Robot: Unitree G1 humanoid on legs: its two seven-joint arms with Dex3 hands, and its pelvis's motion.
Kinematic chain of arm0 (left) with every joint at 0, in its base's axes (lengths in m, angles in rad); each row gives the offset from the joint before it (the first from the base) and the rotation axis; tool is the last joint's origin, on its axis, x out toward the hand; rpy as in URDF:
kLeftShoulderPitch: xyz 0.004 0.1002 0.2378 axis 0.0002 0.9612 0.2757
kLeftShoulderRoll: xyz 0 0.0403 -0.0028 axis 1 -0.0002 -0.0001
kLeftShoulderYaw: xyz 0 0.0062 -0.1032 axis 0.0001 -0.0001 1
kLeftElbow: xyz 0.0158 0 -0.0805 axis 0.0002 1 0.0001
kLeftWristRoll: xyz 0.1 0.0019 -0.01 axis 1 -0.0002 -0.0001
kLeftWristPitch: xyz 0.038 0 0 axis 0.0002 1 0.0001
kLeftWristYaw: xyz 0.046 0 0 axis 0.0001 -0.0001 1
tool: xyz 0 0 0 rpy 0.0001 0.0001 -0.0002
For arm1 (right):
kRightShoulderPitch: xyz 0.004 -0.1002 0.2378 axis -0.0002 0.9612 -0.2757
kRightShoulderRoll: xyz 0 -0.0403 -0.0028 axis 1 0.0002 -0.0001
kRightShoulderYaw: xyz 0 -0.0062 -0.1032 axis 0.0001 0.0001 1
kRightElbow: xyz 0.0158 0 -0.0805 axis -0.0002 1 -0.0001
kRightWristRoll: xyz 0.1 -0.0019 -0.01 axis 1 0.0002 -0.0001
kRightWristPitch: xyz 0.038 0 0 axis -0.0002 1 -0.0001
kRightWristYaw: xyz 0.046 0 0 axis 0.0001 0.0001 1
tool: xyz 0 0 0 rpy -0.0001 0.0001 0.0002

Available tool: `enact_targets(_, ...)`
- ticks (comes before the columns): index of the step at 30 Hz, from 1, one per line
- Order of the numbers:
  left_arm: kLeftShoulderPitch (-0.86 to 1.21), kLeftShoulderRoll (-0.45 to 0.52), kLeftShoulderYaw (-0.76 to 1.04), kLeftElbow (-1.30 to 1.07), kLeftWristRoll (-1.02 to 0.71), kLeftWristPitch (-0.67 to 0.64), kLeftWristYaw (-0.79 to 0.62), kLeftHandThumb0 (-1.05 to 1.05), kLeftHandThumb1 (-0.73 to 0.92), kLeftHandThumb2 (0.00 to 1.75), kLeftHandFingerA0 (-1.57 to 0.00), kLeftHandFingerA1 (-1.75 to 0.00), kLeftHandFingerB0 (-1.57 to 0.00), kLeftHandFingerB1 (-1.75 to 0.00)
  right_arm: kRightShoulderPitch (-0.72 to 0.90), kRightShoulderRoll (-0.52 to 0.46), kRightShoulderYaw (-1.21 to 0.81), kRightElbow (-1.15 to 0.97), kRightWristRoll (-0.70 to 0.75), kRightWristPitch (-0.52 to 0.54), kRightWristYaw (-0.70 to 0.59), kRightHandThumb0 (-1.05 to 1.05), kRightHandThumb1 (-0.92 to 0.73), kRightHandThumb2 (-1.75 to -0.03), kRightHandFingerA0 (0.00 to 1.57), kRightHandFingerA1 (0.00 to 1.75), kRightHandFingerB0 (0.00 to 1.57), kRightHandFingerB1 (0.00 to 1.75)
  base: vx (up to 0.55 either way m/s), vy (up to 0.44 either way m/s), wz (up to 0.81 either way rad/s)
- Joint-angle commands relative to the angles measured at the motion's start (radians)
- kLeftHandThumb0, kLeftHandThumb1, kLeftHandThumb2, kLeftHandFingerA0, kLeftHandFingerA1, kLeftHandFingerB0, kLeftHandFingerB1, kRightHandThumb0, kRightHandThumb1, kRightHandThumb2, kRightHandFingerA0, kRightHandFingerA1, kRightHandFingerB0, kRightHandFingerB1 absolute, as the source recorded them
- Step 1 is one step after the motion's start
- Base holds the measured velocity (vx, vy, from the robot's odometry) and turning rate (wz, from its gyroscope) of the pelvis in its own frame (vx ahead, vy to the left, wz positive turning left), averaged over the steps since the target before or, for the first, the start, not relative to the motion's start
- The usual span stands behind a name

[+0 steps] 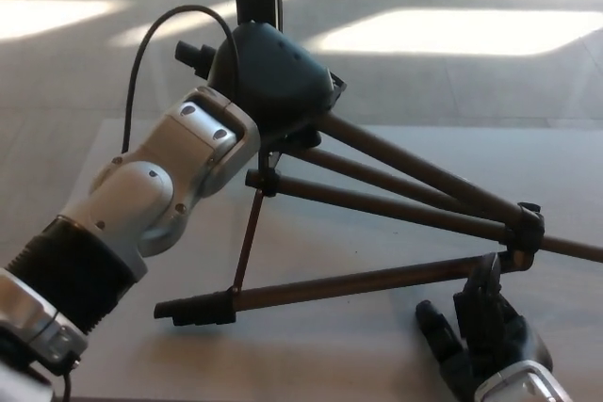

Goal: Use both hands of the robot to pick up the tripod lying in the middle of the desk and make it stand upright on the desk

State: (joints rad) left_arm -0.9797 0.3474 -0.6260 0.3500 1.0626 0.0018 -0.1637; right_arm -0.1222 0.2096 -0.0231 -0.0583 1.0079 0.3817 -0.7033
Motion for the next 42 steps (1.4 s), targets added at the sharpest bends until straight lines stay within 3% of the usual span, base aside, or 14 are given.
enact_targets(1, -0.032, -0.004, 0.038, -0.035, 0.01, 0.034, -0.023, -0.3, 0.65, 0.8, -0.91, -1.63, -0.83, -0.93, -0.043, 0.097, -0.049, 0.104, 0.011, 0.006, 0.041, -0.79, -0.57, -0.73, 0.0, 0.0, 0.0, 0.0, 0.0, 0.0, 0.0)
enact_targets(10, 0.018, -0.005, 0.038, -0.082, 0.041, 0.051, -0.049, -0.31, 0.64, 0.77, -0.91, -1.62, -0.82, -0.91, -0.21, 0.055, -0.071, 0.251, -0.1, 0.001, 0.035, -0.79, -0.48, -0.73, 0.0, 0.0, 0.0, 0.0, 0.0, 0.0, 0.0)
enact_targets(12, 0.033, -0.004, 0.032, -0.091, 0.054, 0.05, -0.033, -0.34, 0.49, 0.99, -1.18, -1.3, -0.83, -0.9, -0.226, 0.063, -0.094, 0.27, -0.109, -0.003, 0.031, -0.79, -0.49, -0.73, 0.0, 0.0, 0.0, 0.0, 0.0, 0.0, 0.0)
enact_targets(13, 0.046, -0.007, 0.024, -0.104, 0.064, 0.054, -0.035, -0.32, 0.6, 0.72, -0.93, -1.64, -0.85, -0.92, -0.221, 0.061, -0.093, 0.27, -0.124, 0.004, 0.032, -0.97, -0.52, -0.83, 0.0, 0.1, 0.0, 0.0, 0.0, 0.0, 0.0)
enact_targets(17, 0.048, -0.011, 0.018, -0.1, 0.08, 0.058, -0.026, -0.3, 0.61, 0.75, -0.92, -1.67, -0.84, -0.99, -0.262, 0.056, -0.114, 0.311, -0.159, 0.006, 0.048, -0.94, -0.49, -0.8, 0.0, 0.08, 0.0, 0.0, 0.0, 0.0, 0.0)
enact_targets(21, 0.053, -0.025, 0.025, -0.104, 0.064, 0.063, -0.042, -0.3, 0.61, 0.73, -0.94, -1.65, -0.83, -0.96, -0.302, 0.114, -0.171, 0.338, -0.199, -0.083, -0.05, -0.27, -0.6, -0.57, 0.09, 0.7, 0.16, 0.49, 0.0, 0.0, 0.0)
enact_targets(22, 0.053, -0.027, 0.027, -0.102, 0.062, 0.063, -0.042, -0.34, 0.49, 0.99, -1.17, -1.29, -0.83, -0.93, -0.298, 0.119, -0.168, 0.333, -0.208, -0.093, -0.042, -0.12, -0.67, -0.79, 0.41, 0.97, 0.37, 0.66, 0.0, 0.0, 0.0)
enact_targets(31, 0.057, -0.04, 0.033, -0.105, 0.052, 0.069, -0.07, -0.28, 0.64, 0.77, -0.92, -1.63, -0.81, -0.92, -0.274, 0.083, -0.178, 0.363, -0.232, -0.063, 0.043, -0.19, -0.39, -1.06, 0.86, 1.1, 0.9, 1.07, 0.0, 0.0, 0.0)
enact_targets(33, 0.057, -0.042, 0.035, -0.105, 0.052, 0.07, -0.071, -0.28, 0.64, 0.77, -0.92, -1.63, -0.81, -0.92, -0.269, 0.067, -0.163, 0.369, -0.259, -0.052, 0.071, -0.19, -0.39, -1.06, 0.86, 1.1, 0.9, 1.07, 0.0, 0.0, 0.0)
enact_targets(35, 0.054, -0.04, 0.036, -0.098, 0.054, 0.063, -0.051, -0.3, 0.61, 0.74, -0.92, -1.62, -0.82, -0.91, -0.283, 0.061, -0.193, 0.38, -0.218, -0.015, 0.084, -0.35, -0.59, -0.86, 0.87, 1.61, 0.7, 1.45, 0.0, 0.0, 0.0)
enact_targets(38, 0.052, -0.039, 0.038, -0.099, 0.056, 0.062, -0.043, -0.3, 0.62, 0.76, -0.93, -1.6, -0.82, -0.93, -0.289, 0.067, -0.214, 0.406, -0.23, -0.036, 0.109, -0.29, -0.49, -1.06, 1.01, 1.75, 0.84, 1.56, 0.0, 0.0, 0.0)
enact_targets(39, 0.05, -0.039, 0.036, -0.099, 0.061, 0.065, -0.047, -0.33, 0.5, 1.0, -1.17, -1.29, -0.81, -0.92, -0.288, 0.069, -0.22, 0.406, -0.224, -0.036, 0.11, -0.3, -0.54, -1.0, 1.09, 1.75, 0.87, 1.67, 0.0, 0.0, 0.0)
enact_targets(40, 0.047, -0.039, 0.036, -0.099, 0.061, 0.065, -0.052, -0.28, 0.67, 0.76, -0.94, -1.68, -0.84, -0.97, -0.289, 0.078, -0.23, 0.406, -0.236, -0.045, 0.08, -0.32, -0.54, -0.92, 1.1, 1.75, 0.9, 1.69, 0.0, 0.0, 0.0)
enact_targets(42, 0.046, -0.043, 0.035, -0.097, 0.061, 0.07, -0.062, -0.3, 0.64, 0.75, -0.91, -1.66, -0.81, -0.98, -0.266, 0.073, -0.218, 0.38, -0.26, -0.039, 0.087, -0.34, -0.65, -0.82, 1.02, 1.75, 0.84, 1.68, 0.0, 0.0, 0.0)
